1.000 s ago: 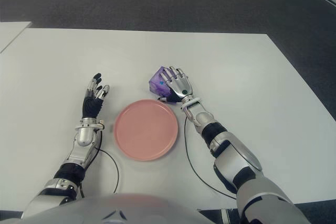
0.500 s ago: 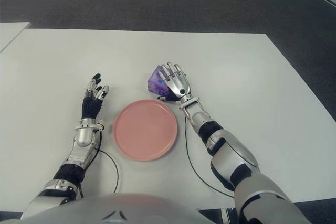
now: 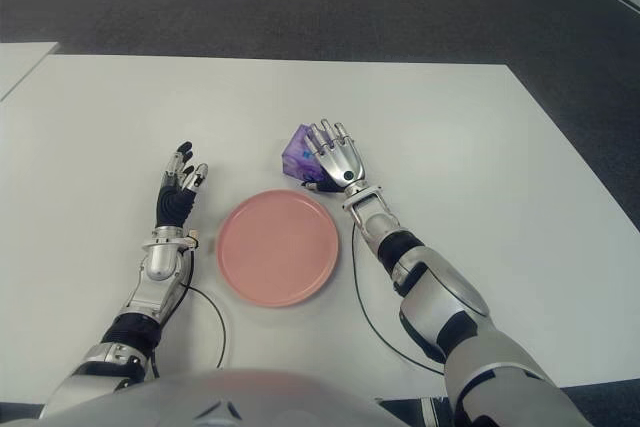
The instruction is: Put the tissue paper into the plate.
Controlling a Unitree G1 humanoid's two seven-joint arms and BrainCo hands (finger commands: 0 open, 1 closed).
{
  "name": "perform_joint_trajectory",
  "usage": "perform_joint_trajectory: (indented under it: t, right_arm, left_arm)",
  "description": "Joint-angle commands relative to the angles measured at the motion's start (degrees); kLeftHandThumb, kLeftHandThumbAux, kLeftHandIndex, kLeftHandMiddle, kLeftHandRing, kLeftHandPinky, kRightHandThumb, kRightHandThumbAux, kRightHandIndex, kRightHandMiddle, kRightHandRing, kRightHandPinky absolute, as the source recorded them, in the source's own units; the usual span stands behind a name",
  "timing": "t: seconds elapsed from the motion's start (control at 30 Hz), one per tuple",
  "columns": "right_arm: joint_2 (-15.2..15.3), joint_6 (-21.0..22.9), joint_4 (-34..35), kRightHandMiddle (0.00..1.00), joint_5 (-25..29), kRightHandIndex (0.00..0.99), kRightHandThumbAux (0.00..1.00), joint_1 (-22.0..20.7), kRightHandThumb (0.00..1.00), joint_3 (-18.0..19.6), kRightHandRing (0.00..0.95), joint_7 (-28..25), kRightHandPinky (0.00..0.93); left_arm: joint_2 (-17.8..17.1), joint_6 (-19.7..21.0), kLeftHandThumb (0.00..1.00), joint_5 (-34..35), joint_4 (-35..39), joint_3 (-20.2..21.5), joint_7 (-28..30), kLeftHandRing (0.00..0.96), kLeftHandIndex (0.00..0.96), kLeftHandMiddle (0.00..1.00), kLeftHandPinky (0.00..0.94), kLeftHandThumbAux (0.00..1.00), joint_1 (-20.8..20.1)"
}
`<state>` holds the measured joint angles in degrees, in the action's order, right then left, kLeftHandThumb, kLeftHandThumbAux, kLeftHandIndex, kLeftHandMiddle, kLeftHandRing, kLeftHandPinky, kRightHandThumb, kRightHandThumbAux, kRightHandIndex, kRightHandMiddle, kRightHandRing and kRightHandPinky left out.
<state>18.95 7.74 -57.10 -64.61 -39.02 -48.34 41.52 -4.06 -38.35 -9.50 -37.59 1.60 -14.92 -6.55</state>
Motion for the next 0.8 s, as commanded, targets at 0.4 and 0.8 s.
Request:
perform_joint_trajectory:
  t: [0.4, 0.8]
  right_arm:
    - [0.3, -7.8, -1.0, 0.000, 6.6, 0.000, 0.312, 2.1, 0.534, 3.1, 0.000, -9.8, 0.019]
    - [-5.5, -12.5, -12.1, 0.221, 16.0, 0.113, 0.373, 0.0, 0.740, 7.7, 0.238, -27.9, 0.304]
  left_arm:
    - [0.2, 1.1, 0.000, -0.7, -1.0, 0.0, -0.7, 0.000, 0.000, 0.000, 0.000, 0.422, 2.7]
    - [0.3, 1.3, 0.000, -1.1, -0.1, -0.2, -1.1, 0.000, 0.000, 0.000, 0.000, 0.415, 3.2]
